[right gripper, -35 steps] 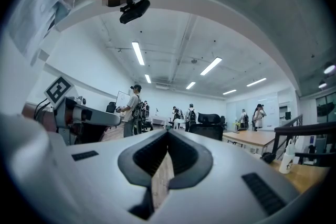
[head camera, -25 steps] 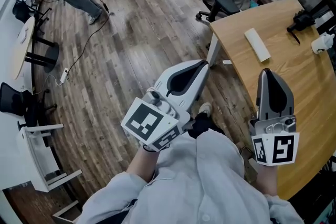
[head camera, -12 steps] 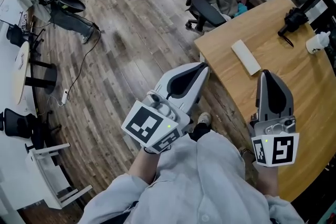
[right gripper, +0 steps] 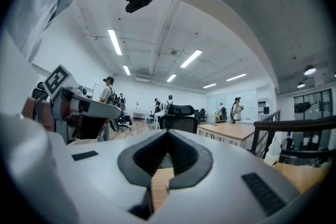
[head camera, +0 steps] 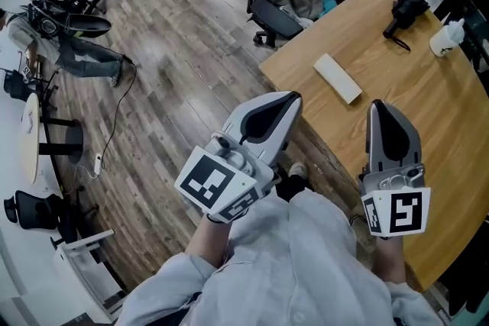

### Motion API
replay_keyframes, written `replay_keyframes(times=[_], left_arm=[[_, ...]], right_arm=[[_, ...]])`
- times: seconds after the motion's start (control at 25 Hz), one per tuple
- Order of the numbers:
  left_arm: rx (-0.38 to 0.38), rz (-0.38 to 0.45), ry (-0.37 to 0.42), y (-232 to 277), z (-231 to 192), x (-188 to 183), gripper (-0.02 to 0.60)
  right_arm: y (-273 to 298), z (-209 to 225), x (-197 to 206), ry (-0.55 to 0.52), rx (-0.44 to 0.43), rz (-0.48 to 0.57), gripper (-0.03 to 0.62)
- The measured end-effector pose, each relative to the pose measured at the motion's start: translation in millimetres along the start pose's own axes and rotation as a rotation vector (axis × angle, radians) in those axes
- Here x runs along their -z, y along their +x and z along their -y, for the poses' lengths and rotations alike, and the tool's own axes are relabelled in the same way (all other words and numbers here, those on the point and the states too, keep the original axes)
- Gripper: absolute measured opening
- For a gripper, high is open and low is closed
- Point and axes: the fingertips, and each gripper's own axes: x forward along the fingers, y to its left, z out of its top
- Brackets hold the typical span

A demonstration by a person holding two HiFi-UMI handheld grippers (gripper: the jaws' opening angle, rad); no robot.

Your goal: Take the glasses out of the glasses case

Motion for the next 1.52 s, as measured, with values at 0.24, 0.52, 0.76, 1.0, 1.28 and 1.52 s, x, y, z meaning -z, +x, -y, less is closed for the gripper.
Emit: replay_keyframes(times=[0.24, 0.52, 0.76, 1.0, 1.28, 1.52], left_arm=[[0.053, -0.034, 0.020, 20, 6, -3, 0.005], [0.129, -0.071, 0.019, 52, 5, 8, 0.005], [0.185, -0.126, 0.022, 82, -9, 23, 0.005], [0.223, -0.192, 0.011, 108, -37, 44, 0.005], [0.246, -0.279, -0.010, 123, -79, 72, 0.005], [0.290, -0.309, -0.018, 131, -102, 91, 0.005]], right_arm=[[-14, 16, 5, -0.006, 0.075, -0.015, 0.000], [-21, 42, 21, -0.022, 0.181, -0.047, 0.000], [-11, 54, 39, -0.046, 0.233, -0.123, 0.000], [15, 62, 66, -0.095, 0.260, -0.220, 0.000], [46, 56, 109, -0.155, 0.278, -0.397, 0.000], [62, 42, 152, -0.199, 0.261, -0.530, 0.002]])
